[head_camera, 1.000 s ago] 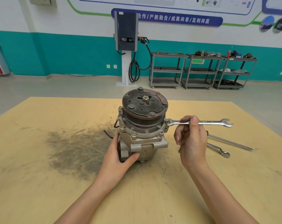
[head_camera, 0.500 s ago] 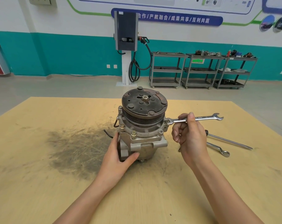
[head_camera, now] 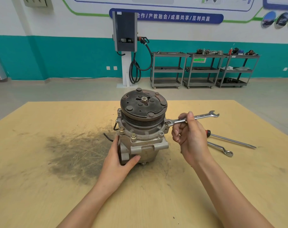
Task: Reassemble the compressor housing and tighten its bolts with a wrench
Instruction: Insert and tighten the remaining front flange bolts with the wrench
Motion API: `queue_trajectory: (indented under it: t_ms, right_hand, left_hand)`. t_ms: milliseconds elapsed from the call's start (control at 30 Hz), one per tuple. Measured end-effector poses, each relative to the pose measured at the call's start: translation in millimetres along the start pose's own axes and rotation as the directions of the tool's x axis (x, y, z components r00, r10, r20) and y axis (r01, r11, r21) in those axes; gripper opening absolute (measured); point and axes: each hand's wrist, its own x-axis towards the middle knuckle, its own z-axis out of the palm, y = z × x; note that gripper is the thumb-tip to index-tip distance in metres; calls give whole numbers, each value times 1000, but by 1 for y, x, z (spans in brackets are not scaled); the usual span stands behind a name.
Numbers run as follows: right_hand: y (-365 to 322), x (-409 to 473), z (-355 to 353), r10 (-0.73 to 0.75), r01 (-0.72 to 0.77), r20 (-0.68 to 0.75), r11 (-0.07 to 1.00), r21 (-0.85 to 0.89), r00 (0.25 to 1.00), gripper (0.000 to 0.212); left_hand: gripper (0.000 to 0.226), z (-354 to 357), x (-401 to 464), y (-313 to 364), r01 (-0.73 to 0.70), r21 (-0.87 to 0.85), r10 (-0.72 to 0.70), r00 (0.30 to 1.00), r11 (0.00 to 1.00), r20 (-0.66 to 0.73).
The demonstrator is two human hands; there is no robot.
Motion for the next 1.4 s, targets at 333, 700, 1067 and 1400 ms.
queue_trajectory:
  t_ms: [333,700,1067,1400]
  right_hand:
    - [9,-11,2,-164,163,-44,986,-37,985,35]
    - [7,-6,1,-47,49,-34,997,60,998,33]
    - [5,8,3,54,-52,-10,994,96,999,34]
    - [10,-9,7,-180,174,-100,983,-61,979,34]
  left_hand:
    - [89,0,-1,-1,2,6,-2,1000,1000,-7]
    - [89,0,1,-2,1,33,-1,1000,999,-6]
    - [89,0,0,0,19,36,-19,1000,999,-7]
    - [87,-1,-2,5,20,37,-20,1000,999,0]
